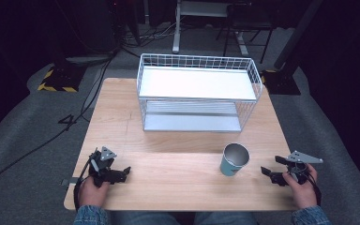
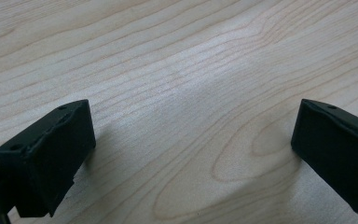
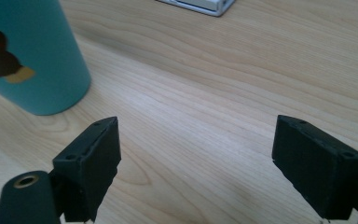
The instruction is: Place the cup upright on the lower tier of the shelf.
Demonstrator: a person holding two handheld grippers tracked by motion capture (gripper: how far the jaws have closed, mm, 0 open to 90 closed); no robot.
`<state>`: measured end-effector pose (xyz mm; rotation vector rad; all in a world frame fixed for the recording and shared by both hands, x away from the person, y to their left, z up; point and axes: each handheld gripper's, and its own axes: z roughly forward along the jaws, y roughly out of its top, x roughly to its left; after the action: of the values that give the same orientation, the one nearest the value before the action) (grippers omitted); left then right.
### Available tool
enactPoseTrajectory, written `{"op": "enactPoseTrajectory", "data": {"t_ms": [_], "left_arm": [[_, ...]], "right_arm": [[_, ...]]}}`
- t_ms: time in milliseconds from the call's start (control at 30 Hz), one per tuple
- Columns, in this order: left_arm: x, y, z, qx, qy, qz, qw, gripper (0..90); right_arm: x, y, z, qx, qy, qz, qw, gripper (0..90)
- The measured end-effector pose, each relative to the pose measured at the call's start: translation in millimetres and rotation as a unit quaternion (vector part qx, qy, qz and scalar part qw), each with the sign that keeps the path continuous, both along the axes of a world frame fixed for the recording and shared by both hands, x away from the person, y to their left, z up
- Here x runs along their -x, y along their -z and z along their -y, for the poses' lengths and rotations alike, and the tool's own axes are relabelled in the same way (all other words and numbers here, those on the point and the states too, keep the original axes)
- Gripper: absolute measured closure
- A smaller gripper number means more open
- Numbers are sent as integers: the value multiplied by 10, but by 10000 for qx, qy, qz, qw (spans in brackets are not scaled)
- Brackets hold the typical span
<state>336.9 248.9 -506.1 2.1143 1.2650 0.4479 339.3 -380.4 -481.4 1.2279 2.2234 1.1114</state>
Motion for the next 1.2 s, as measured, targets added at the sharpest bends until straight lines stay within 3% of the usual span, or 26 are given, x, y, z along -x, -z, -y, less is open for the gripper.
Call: {"op": "enactPoseTrajectory", "data": {"t_ms": [367,567,767,1200], "left_arm": [[0,0,0,1,-1,-3,10000,1],[0,1,2,11,-9,2,10000,1],[0,1,2,11,-9,2,10000,1],[0,0,0,-4,-1,-1,10000,1]], "right_arm": [[98,-134,-172,-46,-312,89,9995,159],[169,-196,-342,-39,-618,119,9980,159],[201,-204,-505,-50,-901,113,9959,159],[203,-150,-693,-168,-1147,-14,9933,159]]}}
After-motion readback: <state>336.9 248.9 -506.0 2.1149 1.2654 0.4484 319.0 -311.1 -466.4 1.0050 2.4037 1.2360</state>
